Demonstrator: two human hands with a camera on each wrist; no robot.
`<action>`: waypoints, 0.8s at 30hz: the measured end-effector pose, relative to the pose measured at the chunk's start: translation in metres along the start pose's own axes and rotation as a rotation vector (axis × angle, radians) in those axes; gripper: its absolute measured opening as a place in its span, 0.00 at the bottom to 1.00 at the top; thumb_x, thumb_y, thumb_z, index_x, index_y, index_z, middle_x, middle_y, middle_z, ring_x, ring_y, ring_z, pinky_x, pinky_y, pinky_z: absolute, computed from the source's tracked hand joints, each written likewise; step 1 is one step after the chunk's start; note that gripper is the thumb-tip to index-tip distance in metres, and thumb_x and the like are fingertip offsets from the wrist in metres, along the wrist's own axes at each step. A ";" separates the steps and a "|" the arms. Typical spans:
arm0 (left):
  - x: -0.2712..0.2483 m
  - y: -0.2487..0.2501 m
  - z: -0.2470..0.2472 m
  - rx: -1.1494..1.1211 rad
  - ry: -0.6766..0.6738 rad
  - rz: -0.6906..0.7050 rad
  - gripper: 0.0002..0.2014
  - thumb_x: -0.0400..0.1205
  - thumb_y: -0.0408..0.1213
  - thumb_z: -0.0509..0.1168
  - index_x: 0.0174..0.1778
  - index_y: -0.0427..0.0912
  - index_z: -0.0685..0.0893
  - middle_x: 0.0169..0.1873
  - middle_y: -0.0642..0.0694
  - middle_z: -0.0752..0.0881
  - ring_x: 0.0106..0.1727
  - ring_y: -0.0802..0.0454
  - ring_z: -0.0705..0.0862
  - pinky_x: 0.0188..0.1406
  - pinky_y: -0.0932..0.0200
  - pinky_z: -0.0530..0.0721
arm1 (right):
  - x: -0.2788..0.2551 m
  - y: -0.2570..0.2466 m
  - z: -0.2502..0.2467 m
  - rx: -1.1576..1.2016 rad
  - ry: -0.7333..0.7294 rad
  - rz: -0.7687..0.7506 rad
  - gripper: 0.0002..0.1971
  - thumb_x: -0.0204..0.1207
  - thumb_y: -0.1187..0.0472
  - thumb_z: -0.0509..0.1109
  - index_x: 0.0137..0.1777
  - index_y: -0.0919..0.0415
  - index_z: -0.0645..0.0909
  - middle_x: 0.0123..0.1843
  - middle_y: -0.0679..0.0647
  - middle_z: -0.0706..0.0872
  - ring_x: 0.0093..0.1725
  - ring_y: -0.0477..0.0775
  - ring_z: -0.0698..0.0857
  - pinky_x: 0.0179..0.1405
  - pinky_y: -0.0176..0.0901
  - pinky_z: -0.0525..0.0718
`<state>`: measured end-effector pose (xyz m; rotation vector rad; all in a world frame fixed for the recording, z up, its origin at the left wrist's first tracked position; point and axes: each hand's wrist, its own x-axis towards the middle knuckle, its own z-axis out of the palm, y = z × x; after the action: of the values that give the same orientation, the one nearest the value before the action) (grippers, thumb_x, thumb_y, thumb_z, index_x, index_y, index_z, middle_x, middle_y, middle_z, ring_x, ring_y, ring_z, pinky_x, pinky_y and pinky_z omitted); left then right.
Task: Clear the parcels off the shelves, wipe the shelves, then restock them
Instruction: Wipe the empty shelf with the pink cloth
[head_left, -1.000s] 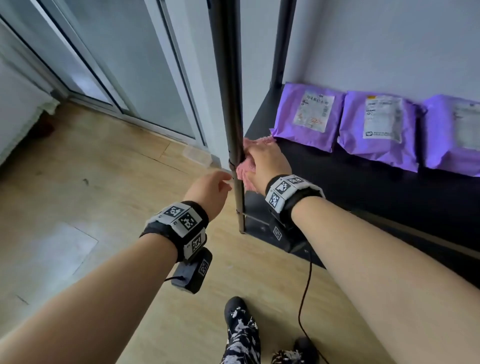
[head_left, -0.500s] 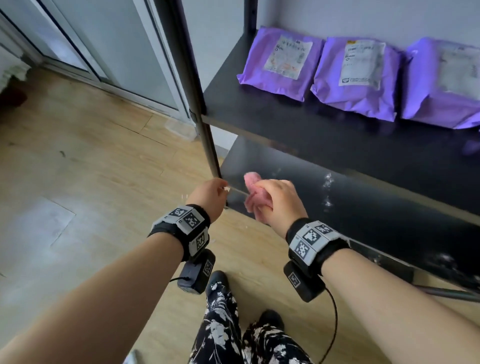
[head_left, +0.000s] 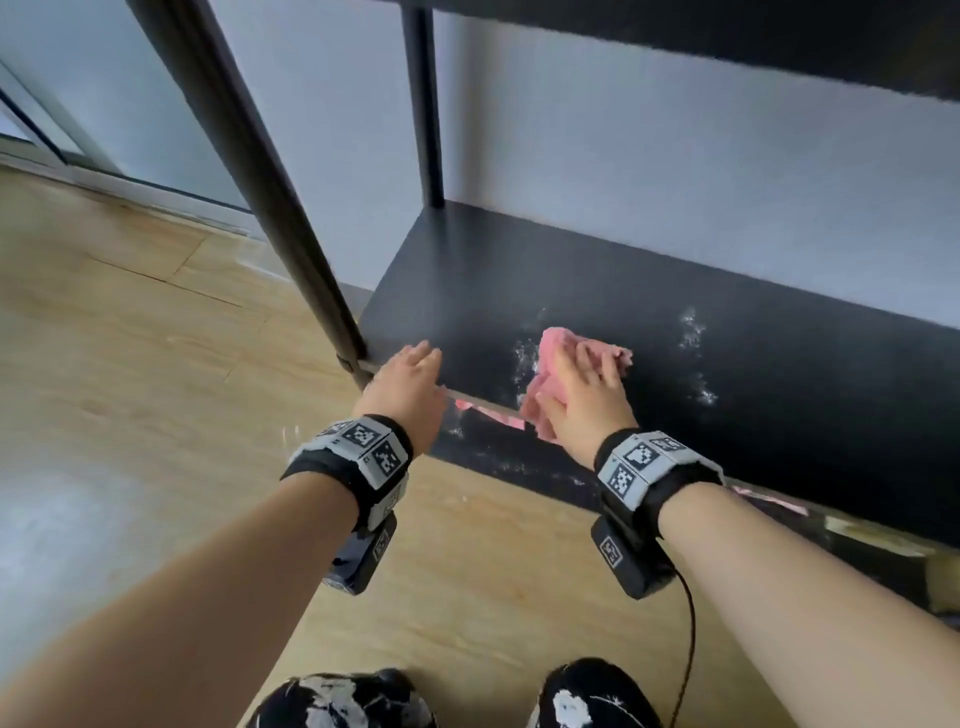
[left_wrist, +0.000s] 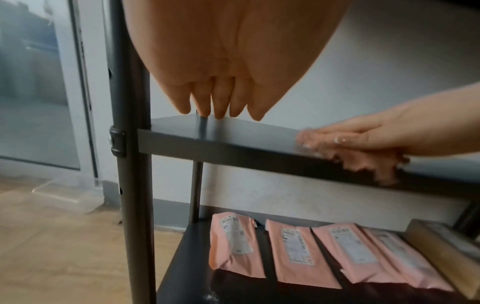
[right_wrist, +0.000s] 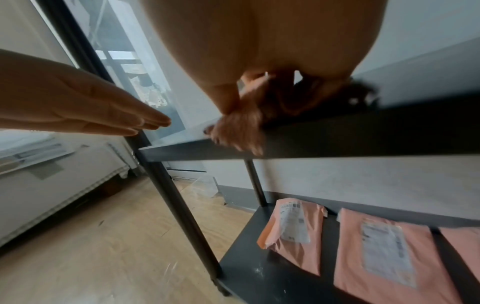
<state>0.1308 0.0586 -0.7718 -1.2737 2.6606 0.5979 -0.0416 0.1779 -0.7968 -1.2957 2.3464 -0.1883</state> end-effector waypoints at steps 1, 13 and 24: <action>0.009 -0.005 0.008 0.035 0.012 0.013 0.25 0.87 0.36 0.52 0.80 0.36 0.59 0.82 0.42 0.58 0.83 0.47 0.54 0.81 0.56 0.53 | 0.009 -0.001 0.006 -0.068 -0.007 0.001 0.34 0.84 0.47 0.52 0.83 0.49 0.36 0.85 0.56 0.46 0.82 0.66 0.38 0.81 0.58 0.41; 0.024 -0.046 0.028 0.001 0.329 0.203 0.15 0.86 0.35 0.55 0.65 0.35 0.80 0.69 0.43 0.79 0.69 0.45 0.76 0.66 0.51 0.75 | 0.067 -0.074 0.032 -0.248 0.038 -0.281 0.30 0.85 0.48 0.48 0.83 0.47 0.39 0.85 0.53 0.47 0.81 0.72 0.43 0.81 0.64 0.41; 0.024 -0.052 0.040 0.116 0.240 0.254 0.22 0.88 0.37 0.50 0.79 0.36 0.63 0.81 0.41 0.60 0.82 0.48 0.57 0.80 0.59 0.54 | 0.025 -0.008 0.022 -0.259 0.096 -0.048 0.30 0.82 0.47 0.40 0.83 0.55 0.49 0.85 0.56 0.46 0.83 0.67 0.43 0.80 0.66 0.42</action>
<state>0.1537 0.0280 -0.8302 -1.0437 3.0327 0.3294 -0.0371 0.1547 -0.8223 -1.4937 2.4861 0.0420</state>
